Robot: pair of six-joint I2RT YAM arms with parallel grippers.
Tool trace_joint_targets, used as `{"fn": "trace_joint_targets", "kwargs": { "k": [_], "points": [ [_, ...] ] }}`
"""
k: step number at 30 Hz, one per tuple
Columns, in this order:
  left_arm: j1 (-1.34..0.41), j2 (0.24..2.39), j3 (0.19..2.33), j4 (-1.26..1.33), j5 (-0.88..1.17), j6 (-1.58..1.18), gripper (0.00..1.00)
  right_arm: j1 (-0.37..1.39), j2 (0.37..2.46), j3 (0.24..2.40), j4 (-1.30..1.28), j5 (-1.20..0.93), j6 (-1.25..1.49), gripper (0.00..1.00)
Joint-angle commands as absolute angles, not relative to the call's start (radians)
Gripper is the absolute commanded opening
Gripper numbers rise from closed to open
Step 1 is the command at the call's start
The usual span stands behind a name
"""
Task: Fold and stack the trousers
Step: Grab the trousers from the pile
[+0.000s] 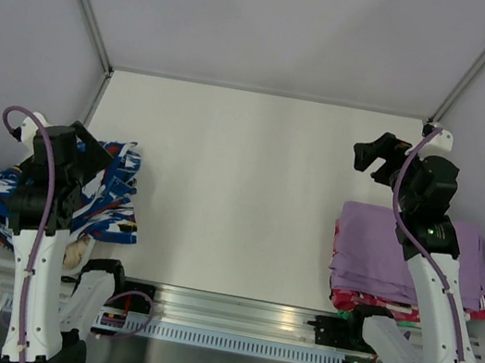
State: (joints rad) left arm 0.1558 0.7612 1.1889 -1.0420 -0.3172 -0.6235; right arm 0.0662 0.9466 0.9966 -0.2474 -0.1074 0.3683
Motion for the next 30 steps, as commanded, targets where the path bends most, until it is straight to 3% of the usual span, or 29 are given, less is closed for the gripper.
{"fn": "trace_joint_targets", "kwargs": {
  "k": [1,19,27,30],
  "points": [
    [0.156,0.772,1.189,-1.096,-0.423,-0.659,1.00,0.066,0.911,1.020,-0.215,-0.094,0.348,0.98],
    [0.158,0.890,0.971,-1.241,-0.604,-1.104,1.00,0.066,0.870,0.937,-0.213,-0.198,0.354,0.98],
    [0.167,0.956,0.884,-1.071,-0.659,-1.094,1.00,0.066,0.862,0.910,-0.196,-0.195,0.353,0.98],
    [0.172,0.960,0.859,-0.965,-0.686,-1.037,0.90,0.064,0.861,0.910,-0.196,-0.199,0.351,0.98]
  ]
}}
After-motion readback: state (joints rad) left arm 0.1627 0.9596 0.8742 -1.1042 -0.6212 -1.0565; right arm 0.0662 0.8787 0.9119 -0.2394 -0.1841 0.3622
